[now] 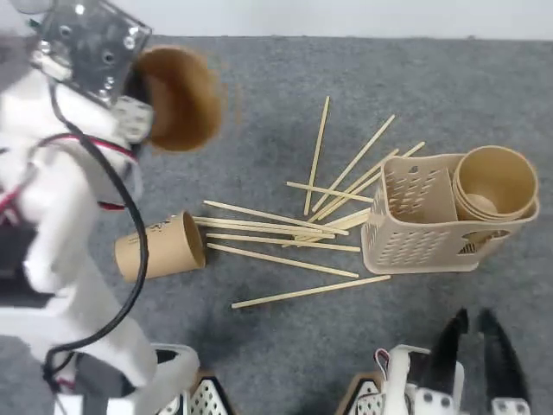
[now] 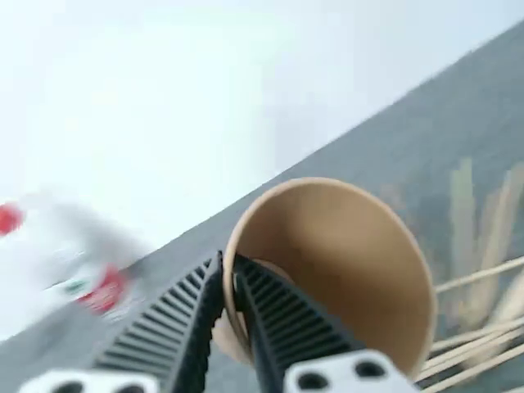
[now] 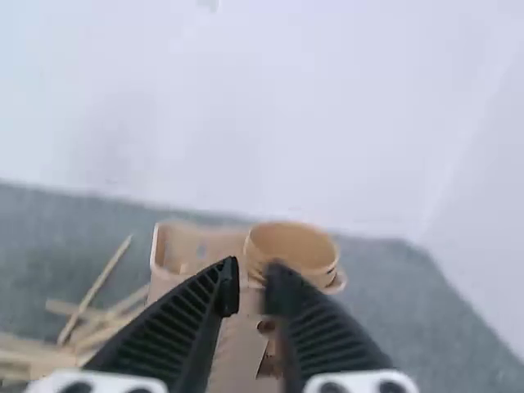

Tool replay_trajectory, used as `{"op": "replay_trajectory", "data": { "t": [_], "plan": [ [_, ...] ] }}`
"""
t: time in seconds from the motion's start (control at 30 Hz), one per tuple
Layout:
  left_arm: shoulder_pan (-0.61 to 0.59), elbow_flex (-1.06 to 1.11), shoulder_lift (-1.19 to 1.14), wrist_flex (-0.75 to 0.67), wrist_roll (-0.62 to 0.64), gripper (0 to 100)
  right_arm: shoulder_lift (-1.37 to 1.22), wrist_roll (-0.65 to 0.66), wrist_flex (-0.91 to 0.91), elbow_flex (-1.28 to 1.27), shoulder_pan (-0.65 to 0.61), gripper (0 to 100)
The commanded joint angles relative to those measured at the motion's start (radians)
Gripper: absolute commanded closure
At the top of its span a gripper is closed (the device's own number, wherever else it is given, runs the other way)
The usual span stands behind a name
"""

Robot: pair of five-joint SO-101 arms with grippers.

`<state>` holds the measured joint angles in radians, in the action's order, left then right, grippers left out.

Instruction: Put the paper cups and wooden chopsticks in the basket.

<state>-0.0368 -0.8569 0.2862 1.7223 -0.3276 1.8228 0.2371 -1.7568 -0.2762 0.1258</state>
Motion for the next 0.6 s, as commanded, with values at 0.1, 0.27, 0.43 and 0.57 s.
{"op": "replay_trajectory", "data": {
  "t": [0.1, 0.27, 0.43, 0.57],
  "plan": [
    [0.422, 0.012, -0.015, -0.109, 0.285, 99, -0.007, 0.02, -0.031, -0.144, -0.004, 99.1],
    [0.62, 0.035, -0.112, -0.164, 0.299, 99, -0.007, 0.025, -0.03, -0.149, -0.008, 99.1],
    [0.736, 0.035, -0.221, -0.311, 0.427, 99, -0.007, 0.018, -0.03, -0.153, -0.004, 99.1],
    [0.807, 0.035, -0.288, -0.494, 0.465, 99, -0.007, 0.018, -0.03, -0.178, -0.004, 99.1]
  ]
}}
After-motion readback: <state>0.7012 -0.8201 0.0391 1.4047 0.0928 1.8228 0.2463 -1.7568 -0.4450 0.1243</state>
